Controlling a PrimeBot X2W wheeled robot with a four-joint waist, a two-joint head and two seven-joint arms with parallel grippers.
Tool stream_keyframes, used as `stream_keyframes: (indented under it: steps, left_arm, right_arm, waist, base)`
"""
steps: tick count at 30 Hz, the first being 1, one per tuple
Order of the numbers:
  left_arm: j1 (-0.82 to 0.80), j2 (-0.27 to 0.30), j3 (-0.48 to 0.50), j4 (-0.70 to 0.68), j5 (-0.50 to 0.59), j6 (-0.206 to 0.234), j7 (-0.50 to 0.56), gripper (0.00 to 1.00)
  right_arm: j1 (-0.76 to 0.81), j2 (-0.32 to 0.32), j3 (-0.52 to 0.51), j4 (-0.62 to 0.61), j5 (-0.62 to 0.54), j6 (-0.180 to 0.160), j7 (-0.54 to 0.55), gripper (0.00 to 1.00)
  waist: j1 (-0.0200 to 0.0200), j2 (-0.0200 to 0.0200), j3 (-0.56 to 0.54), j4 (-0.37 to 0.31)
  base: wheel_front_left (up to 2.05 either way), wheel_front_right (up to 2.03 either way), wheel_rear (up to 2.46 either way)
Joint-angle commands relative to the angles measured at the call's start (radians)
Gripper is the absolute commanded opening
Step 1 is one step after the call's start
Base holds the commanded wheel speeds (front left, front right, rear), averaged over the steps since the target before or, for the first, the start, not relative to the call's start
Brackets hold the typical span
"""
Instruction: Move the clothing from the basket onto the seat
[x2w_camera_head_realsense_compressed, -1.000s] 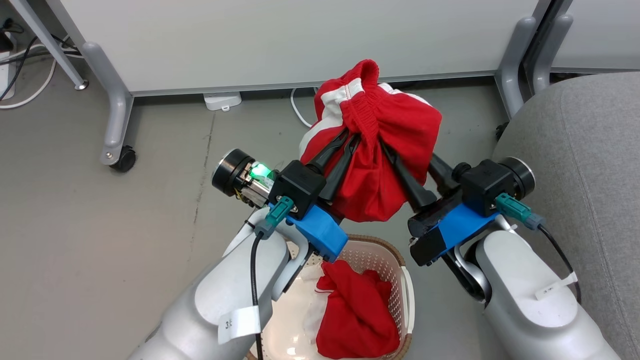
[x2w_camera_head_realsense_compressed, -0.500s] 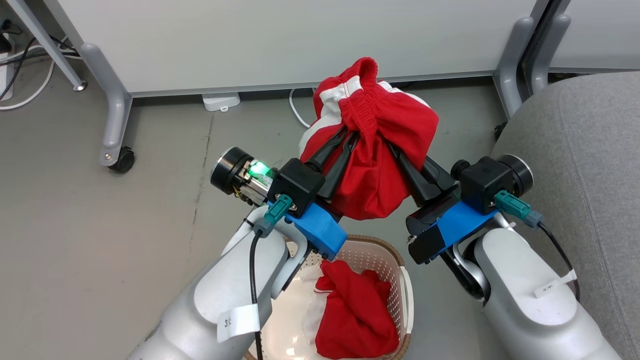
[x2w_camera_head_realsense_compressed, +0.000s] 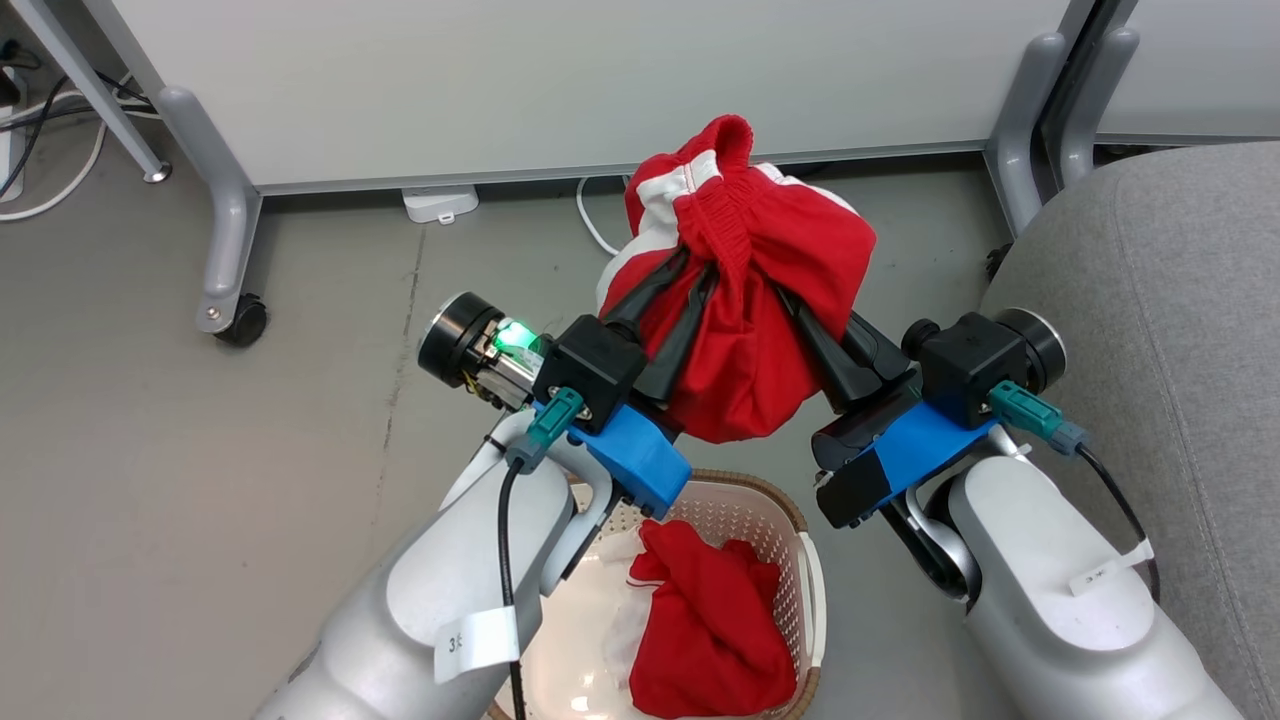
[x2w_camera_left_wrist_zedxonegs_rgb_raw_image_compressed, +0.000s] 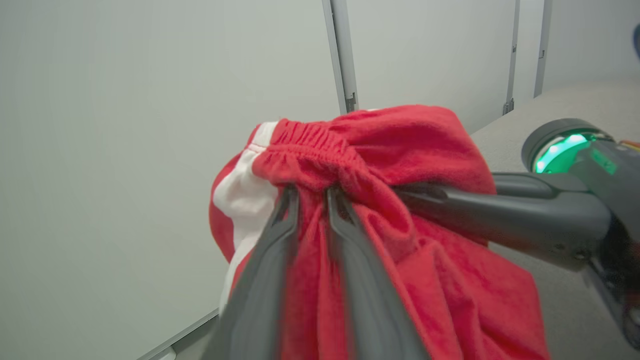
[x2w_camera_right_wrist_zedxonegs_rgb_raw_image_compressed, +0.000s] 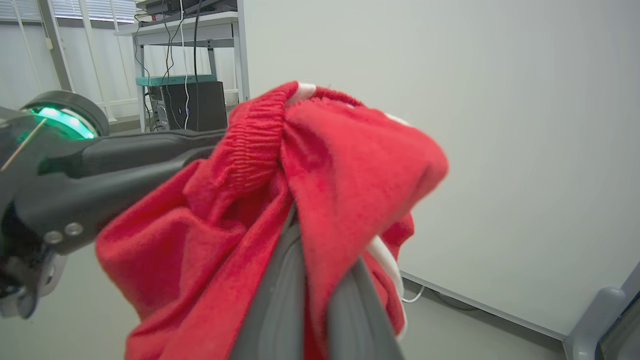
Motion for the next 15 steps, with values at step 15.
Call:
stream_keyframes:
  steps: [15]
  left_arm:
    - [0.004, -0.002, 0.020, -0.006, 0.026, 0.011, -0.005, 1.00]
  right_arm:
    - [0.008, -0.008, -0.013, -0.013, -0.001, 0.000, -0.004, 0.00]
  waist:
    - [-0.0001, -0.0001, 0.009, -0.009]
  base:
    - [0.00, 0.00, 0.00]
